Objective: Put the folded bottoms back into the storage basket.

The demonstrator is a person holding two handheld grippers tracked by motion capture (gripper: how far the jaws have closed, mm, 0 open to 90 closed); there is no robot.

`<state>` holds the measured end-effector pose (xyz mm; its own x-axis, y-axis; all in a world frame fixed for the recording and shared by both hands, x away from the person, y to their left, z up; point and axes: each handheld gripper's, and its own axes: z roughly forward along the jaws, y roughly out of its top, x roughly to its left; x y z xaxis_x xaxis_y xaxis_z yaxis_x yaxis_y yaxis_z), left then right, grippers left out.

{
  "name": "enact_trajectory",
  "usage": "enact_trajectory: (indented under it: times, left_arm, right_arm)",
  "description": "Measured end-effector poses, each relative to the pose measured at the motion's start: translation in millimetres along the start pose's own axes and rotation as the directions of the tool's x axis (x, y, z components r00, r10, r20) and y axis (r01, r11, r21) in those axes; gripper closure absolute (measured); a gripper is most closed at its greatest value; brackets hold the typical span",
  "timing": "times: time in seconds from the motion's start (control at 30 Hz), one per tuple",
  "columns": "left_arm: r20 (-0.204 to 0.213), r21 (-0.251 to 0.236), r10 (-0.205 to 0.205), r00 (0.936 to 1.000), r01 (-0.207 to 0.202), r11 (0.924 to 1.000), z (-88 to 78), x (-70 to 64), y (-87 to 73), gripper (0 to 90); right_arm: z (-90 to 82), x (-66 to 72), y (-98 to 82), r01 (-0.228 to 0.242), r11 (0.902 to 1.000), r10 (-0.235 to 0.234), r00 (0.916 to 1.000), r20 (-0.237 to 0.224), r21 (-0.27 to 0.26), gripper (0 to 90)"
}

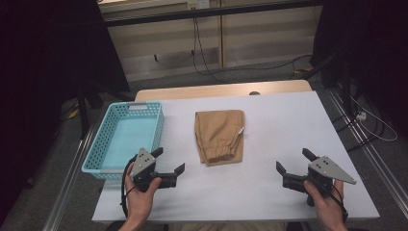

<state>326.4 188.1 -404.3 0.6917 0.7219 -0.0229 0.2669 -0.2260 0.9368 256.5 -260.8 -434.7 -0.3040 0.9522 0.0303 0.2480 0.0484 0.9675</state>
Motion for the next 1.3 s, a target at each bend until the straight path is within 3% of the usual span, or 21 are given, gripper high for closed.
enact_trajectory:
  times: [0.13,0.23,0.33,0.47,0.8,0.87,1.1,1.2,1.3]
  left_arm:
    - [0.010,0.006,0.009,0.9999,-0.009,0.9999,1.0,-0.8,1.1,4.0]
    - [0.030,0.049,0.007,0.9995,-0.008,0.9988,6.5,1.6,-0.6,4.0]
    - [0.030,0.055,0.016,0.9994,-0.017,0.9984,9.2,1.2,0.4,4.3]
    - [0.042,0.055,0.003,0.9991,-0.005,0.9985,17.1,0.6,6.9,4.3]
    - [0.016,0.045,0.038,0.9992,-0.039,0.9982,35.7,4.5,24.9,4.9]
    - [0.019,0.045,0.024,0.9995,-0.025,0.9987,39.7,6.4,26.1,5.2]
    - [0.039,0.073,0.016,0.9991,-0.018,0.9971,55.6,10.5,31.9,6.3]
    - [0.024,0.088,0.020,0.9995,-0.023,0.9958,59.9,10.8,37.1,7.3]
    - [0.050,0.102,0.022,0.9985,-0.027,0.9944,64.8,8.5,43.0,7.2]
  right_arm:
    - [0.3,0.4,0.4,0.004,1.0000,-0.004,1.0000,0.005,-0.001,2.3]
    - [1.0,-0.4,0.4,0.007,1.0000,-0.007,1.0000,0.006,0.001,2.2]
    - [1.9,-0.7,0.3,0.005,1.0000,-0.005,1.0000,0.004,0.002,2.2]
    - [1.8,-0.1,0.5,0.010,0.9999,-0.010,0.9999,-0.001,0.000,2.2]
    - [1.6,1.6,0.9,0.013,0.9999,-0.013,0.9999,-0.008,-0.002,2.1]
    - [1.7,1.6,0.9,0.018,0.9998,-0.018,0.9998,-0.006,-0.001,2.1]
    - [1.6,1.8,0.8,0.016,0.9999,-0.016,0.9998,-0.014,0.001,2.0]
    - [1.8,2.0,0.7,0.020,0.9998,-0.020,0.9997,-0.016,0.003,2.0]
    - [2.0,2.2,0.5,0.022,0.9998,-0.021,0.9996,-0.020,0.005,1.9]
